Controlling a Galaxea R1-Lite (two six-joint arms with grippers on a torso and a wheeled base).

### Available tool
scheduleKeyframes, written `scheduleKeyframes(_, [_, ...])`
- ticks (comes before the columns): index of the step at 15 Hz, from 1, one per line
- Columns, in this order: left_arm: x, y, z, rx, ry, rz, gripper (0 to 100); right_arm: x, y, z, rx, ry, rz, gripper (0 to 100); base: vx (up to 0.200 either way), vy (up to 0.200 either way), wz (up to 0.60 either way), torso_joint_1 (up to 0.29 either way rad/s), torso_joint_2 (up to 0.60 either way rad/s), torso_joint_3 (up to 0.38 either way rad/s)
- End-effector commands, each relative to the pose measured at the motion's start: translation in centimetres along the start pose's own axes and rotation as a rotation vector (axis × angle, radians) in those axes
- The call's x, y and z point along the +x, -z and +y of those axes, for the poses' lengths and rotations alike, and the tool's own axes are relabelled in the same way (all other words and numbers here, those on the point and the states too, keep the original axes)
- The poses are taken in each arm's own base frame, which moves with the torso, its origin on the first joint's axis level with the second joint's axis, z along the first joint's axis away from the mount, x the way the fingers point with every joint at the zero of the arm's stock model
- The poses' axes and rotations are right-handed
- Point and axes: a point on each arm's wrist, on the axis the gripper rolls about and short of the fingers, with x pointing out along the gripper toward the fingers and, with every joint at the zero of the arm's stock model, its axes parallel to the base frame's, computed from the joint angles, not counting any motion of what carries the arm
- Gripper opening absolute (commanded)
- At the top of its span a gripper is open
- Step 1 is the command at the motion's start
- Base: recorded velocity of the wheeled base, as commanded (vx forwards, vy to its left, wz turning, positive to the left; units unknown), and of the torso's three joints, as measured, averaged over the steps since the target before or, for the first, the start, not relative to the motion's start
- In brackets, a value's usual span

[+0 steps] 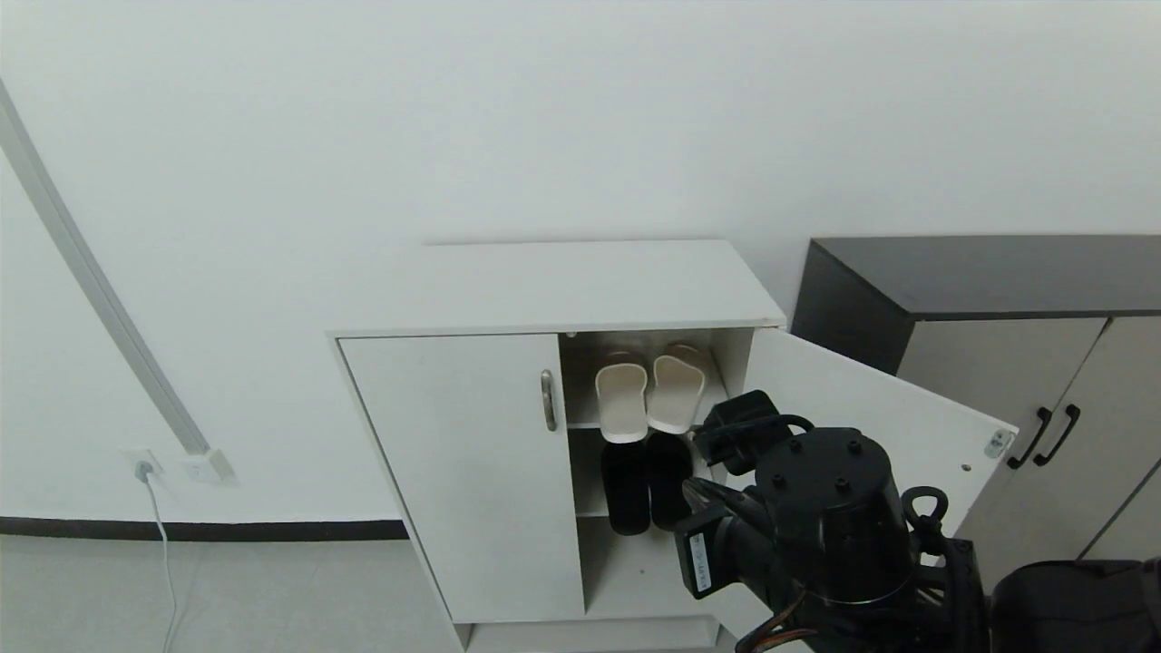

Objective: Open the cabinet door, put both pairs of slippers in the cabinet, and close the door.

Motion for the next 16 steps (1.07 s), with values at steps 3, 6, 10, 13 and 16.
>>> scheduleKeyframes(3, [0.01, 0.0, 0.0, 0.0, 0.0, 0.001, 0, 0.03, 0.01, 0.01, -0.002, 0.0, 0.0, 0, 0.0, 0.0, 0.0, 0.214, -0.53, -0.318])
scheduleKeyframes(6, [0.01, -0.02, 0.0, 0.0, 0.0, 0.0, 0, 0.0, -0.03, 0.0, -0.001, 0.001, -0.001, 0, 0.0, 0.0, 0.0, 0.23, -0.56, -0.323])
scheduleKeyframes(10, [0.01, 0.0, 0.0, 0.0, 0.0, 0.001, 0, 0.0, -0.03, 0.0, -0.002, 0.001, -0.001, 0, 0.0, 0.0, 0.0, 0.26, -0.59, -0.333])
scheduleKeyframes(13, [0.01, 0.0, 0.0, 0.0, 0.0, 0.001, 0, 0.03, 0.01, 0.01, -0.003, 0.001, 0.0, 0, 0.0, 0.0, 0.0, 0.216, -0.48, -0.261])
scheduleKeyframes(16, [0.01, -0.02, 0.0, 0.0, 0.0, 0.0, 0, 0.05, 0.0, -0.03, -0.003, 0.004, 0.0, 0, 0.0, 0.0, 0.0, 0.183, -0.38, -0.207])
